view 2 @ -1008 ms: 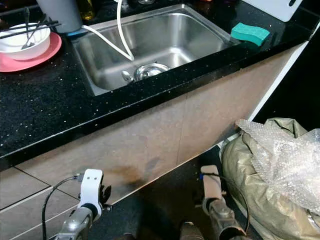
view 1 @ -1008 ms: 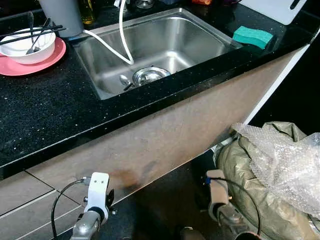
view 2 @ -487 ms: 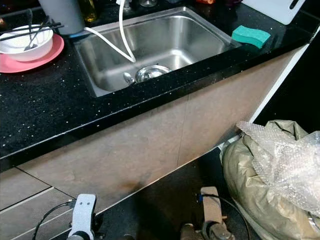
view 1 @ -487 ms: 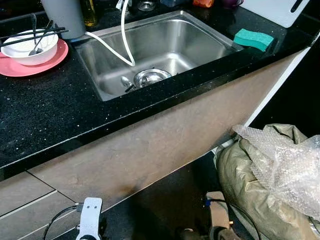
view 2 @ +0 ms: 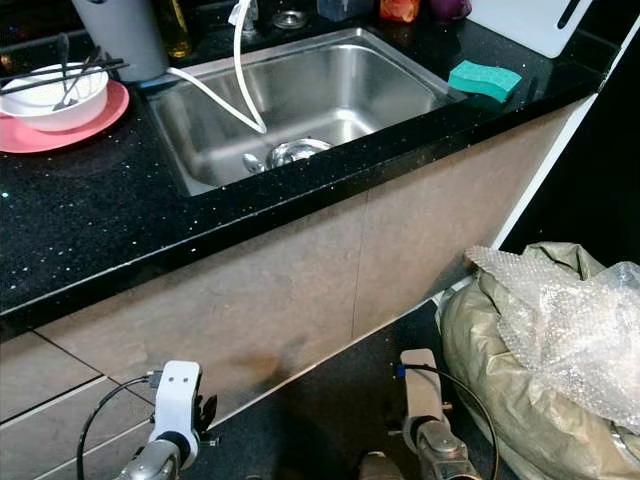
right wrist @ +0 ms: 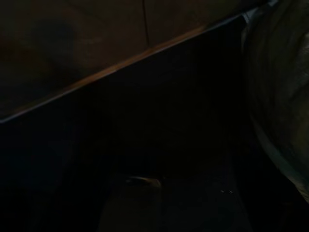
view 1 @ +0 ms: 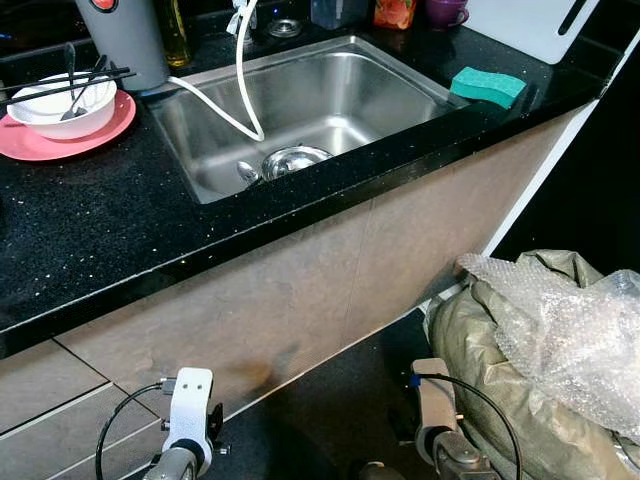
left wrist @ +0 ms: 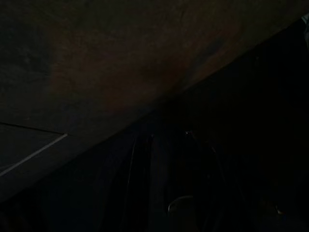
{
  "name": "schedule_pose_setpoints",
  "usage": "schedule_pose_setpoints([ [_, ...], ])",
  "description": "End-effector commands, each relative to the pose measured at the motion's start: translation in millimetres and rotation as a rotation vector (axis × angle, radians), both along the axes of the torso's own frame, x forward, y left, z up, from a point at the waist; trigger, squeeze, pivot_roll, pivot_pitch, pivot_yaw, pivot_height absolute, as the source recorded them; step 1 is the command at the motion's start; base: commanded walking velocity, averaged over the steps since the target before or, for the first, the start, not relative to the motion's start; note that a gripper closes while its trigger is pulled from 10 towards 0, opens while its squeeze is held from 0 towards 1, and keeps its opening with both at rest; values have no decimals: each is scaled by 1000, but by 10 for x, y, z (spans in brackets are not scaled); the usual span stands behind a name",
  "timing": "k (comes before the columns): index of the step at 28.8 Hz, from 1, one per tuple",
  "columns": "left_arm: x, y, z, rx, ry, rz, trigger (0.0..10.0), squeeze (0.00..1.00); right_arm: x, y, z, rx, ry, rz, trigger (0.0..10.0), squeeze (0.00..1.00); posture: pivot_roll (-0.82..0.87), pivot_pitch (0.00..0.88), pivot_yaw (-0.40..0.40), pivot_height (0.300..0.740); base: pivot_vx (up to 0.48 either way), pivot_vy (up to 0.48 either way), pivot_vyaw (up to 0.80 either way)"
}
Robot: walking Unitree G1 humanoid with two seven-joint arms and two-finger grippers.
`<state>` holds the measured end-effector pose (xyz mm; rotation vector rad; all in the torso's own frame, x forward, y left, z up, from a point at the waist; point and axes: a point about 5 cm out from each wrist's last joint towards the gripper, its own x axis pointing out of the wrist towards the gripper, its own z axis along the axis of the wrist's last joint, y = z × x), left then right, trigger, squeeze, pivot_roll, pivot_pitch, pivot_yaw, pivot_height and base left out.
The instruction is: Kitchen organization
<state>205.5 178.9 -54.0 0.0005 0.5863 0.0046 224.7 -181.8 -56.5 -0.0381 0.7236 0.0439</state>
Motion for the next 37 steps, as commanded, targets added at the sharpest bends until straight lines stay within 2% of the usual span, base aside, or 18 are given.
schedule_pose_setpoints([
  [1,-66,-26,-43,-18,19,7,10000,0,-51,12,-33,27,10,-29,10000,0,-11,102,1,740,0,0,0],
  [9,-106,-17,-67,-13,33,22,10000,0,-58,14,-22,10,-27,-42,10000,0,-9,103,-1,740,0,0,0],
  [12,-100,-9,-61,-5,30,24,10000,0,-59,23,-32,48,-5,-31,10000,0,-8,106,-3,740,0,0,0],
  [19,-114,14,-67,18,35,20,10000,0,-90,6,-69,33,51,-35,10000,0,-4,130,-3,740,0,0,0],
  [23,-107,41,-49,77,14,22,10000,0,-118,19,-88,43,63,-36,10000,0,-2,141,1,740,0,0,0],
  [29,-104,32,-71,37,50,37,10000,0,-126,34,-94,64,66,-39,10000,0,2,145,0,740,0,0,0],
  [37,-100,-7,-63,34,39,15,10000,0,-118,33,-90,54,68,-32,10000,0,0,145,0,740,0,0,0],
])
